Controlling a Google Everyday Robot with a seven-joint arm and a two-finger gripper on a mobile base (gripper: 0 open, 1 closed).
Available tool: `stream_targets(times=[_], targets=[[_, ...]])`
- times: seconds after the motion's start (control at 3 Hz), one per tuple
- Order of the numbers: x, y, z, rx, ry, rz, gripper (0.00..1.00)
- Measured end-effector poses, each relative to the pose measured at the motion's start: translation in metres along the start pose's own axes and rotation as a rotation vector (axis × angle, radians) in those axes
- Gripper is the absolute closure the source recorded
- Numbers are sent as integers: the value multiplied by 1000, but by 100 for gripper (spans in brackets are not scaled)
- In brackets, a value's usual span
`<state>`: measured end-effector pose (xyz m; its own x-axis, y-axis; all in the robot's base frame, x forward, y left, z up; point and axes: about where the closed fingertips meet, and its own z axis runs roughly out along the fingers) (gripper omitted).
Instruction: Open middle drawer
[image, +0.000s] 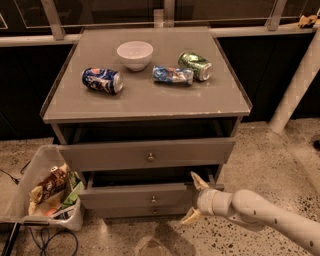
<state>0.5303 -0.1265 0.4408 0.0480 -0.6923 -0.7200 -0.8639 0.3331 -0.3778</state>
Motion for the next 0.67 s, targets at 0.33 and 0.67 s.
stream_targets(times=[0.33,0.67], targets=[[7,-5,6,3,19,-2,0],[22,-10,21,2,17,31,0]])
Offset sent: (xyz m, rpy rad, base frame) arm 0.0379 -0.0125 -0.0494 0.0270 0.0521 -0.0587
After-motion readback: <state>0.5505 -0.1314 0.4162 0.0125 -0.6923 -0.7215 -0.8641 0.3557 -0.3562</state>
